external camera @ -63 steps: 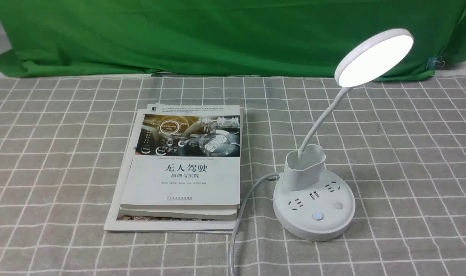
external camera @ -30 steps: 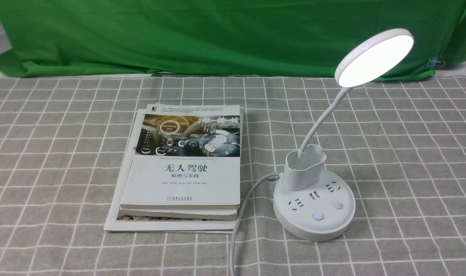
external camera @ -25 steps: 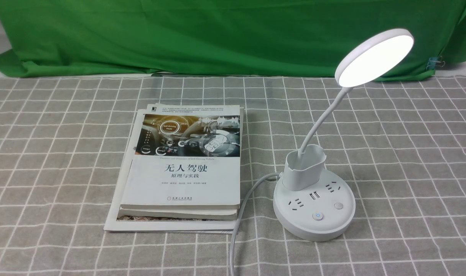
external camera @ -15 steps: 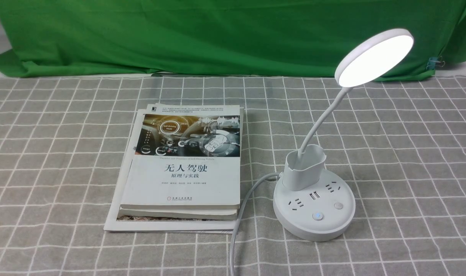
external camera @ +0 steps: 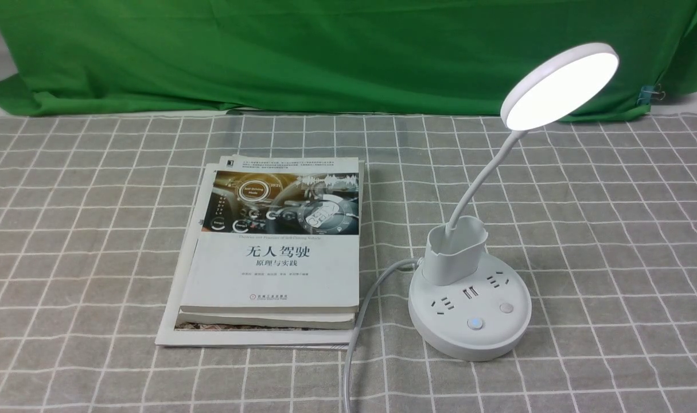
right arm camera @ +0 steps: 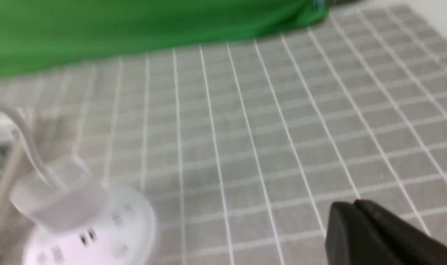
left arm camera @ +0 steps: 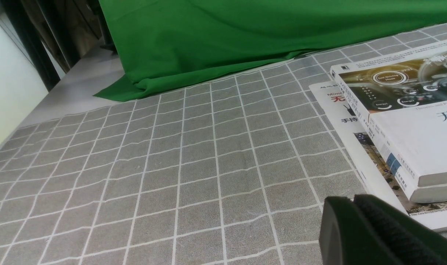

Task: Turn off the desk lamp on the grey coffee tablecloth by hand.
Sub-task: 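Press the power button on the lamp base to turn the lamp off with the right gripper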

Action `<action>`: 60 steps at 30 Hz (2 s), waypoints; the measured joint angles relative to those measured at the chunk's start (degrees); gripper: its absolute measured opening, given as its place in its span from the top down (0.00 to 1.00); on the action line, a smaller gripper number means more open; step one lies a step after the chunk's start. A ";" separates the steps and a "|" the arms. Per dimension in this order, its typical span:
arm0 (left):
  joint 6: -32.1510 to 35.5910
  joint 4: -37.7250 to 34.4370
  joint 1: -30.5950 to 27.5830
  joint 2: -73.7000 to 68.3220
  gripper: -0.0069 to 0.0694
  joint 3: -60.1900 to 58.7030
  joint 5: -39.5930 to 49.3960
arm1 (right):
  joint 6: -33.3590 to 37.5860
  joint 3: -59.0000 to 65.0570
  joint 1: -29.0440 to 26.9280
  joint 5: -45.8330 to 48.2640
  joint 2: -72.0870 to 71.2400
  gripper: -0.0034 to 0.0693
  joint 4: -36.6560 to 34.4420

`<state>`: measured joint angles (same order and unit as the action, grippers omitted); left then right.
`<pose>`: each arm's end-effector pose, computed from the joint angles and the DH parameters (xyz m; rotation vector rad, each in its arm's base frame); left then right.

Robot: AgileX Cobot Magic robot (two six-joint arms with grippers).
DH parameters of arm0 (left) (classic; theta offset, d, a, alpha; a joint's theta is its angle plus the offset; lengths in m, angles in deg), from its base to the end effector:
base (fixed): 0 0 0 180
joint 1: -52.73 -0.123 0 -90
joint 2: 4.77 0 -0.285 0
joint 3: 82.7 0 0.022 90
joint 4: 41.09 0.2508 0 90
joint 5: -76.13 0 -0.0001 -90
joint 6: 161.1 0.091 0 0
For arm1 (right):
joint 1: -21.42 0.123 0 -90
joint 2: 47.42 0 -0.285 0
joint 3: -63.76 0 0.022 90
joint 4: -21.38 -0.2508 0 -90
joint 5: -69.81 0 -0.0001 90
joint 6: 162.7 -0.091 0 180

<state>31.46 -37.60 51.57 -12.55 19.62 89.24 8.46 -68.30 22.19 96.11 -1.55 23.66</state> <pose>0.0558 0.0024 0.1897 0.2121 1.7124 0.2329 0.1319 0.0002 0.2871 0.1208 2.0930 0.0613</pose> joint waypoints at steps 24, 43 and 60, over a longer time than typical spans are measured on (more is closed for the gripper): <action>0.00 0.17 0.00 0.00 0.88 0.00 0.00 | 26.22 -7.80 13.12 4.58 33.12 0.90 -20.97; 0.00 0.17 0.00 0.00 0.88 0.00 0.00 | 21.95 -19.41 23.01 -5.00 52.62 0.89 -14.01; 0.00 0.17 0.00 0.00 0.88 0.00 0.00 | 20.62 -19.93 23.01 -5.32 55.43 0.89 -13.86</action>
<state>31.45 -37.43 51.57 -12.55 19.62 89.24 29.08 -88.23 45.19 90.79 53.88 9.80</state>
